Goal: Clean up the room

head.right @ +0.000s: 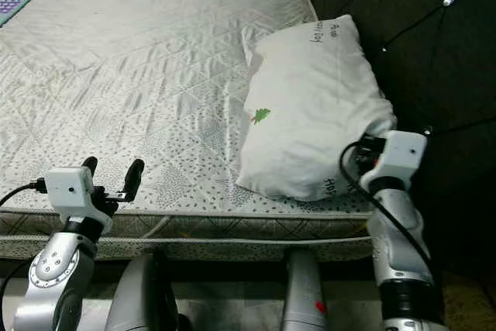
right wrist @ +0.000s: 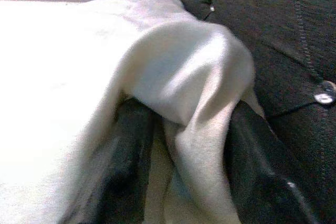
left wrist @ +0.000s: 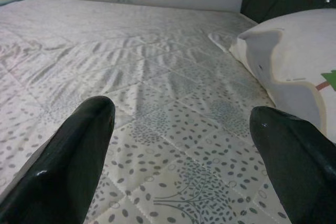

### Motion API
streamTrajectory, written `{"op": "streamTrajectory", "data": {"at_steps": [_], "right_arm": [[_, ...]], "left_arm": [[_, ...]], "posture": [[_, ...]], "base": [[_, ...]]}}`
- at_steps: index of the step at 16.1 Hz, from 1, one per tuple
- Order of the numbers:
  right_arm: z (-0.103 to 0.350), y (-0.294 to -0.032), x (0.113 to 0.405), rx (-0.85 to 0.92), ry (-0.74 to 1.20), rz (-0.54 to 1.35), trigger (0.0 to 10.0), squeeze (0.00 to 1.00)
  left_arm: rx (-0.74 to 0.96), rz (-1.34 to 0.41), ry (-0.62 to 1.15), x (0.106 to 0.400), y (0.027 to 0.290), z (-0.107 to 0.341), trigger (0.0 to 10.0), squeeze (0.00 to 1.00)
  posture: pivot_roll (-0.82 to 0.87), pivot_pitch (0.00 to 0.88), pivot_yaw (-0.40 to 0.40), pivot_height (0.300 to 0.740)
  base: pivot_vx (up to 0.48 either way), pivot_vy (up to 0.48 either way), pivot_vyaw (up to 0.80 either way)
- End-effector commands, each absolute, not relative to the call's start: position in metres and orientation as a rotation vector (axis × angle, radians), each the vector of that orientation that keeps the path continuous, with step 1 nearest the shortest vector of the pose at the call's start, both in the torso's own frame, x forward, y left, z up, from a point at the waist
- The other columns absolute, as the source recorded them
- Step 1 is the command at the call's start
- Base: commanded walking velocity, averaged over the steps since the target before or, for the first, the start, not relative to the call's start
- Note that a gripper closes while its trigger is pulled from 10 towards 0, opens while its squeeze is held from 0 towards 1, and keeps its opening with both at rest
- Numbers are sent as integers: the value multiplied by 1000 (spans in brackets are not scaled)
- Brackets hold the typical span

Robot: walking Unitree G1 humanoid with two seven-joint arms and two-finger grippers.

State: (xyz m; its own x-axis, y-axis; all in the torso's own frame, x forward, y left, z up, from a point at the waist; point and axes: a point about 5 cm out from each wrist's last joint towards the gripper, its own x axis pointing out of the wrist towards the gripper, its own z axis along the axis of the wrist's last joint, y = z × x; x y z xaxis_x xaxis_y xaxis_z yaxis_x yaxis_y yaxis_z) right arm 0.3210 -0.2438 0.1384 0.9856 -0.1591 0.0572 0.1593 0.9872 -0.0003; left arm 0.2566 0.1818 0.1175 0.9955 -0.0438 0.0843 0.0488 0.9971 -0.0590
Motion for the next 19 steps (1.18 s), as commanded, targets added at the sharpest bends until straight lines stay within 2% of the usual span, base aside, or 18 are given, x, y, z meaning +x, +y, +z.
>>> {"op": "streamTrajectory", "data": {"at_steps": [1, 8, 9, 11, 13, 15, 17, 19], "right_arm": [[154, -233, 328, -30, -109, -124, 10000, 1000], [213, -218, 343, -91, -301, -173, 10000, 1000], [216, -210, 348, -20, -285, -133, 10000, 1000], [204, -196, 353, 5, -236, -75, 10000, 1000], [182, -178, 365, 151, -131, -90, 10000, 1000], [176, -163, 379, 131, -73, -86, 10000, 1000], [169, -163, 388, 139, -17, -118, 10000, 1000], [174, -174, 396, 145, -27, -186, 10000, 1000]], "left_arm": [[-54, -42, -94, 254, 182, 119, 10000, 0], [-64, -25, -91, 250, 181, 118, 10000, 0], [-65, -26, -91, 250, 180, 118, 10000, 0], [-66, -28, -91, 251, 180, 119, 10000, 0], [-65, -28, -97, 251, 179, 121, 10000, 0], [-62, -25, -100, 249, 181, 123, 10000, 0], [-56, -18, -101, 246, 183, 124, 10000, 0], [-50, 4, -102, 244, 187, 125, 10000, 0]], "posture": [[-22, 95, -3, 537], [-17, 99, -13, 537], [-18, 102, -12, 537], [-14, 106, -11, 537], [13, 114, -10, 537], [25, 114, -11, 537], [48, 117, -17, 537], [70, 122, -29, 537]], "base": [[0, 0, 0], [0, 0, 0], [0, 0, 0], [0, 0, 0], [0, 0, 0], [0, 0, 0], [0, 0, 0], [0, 0, 0]]}}
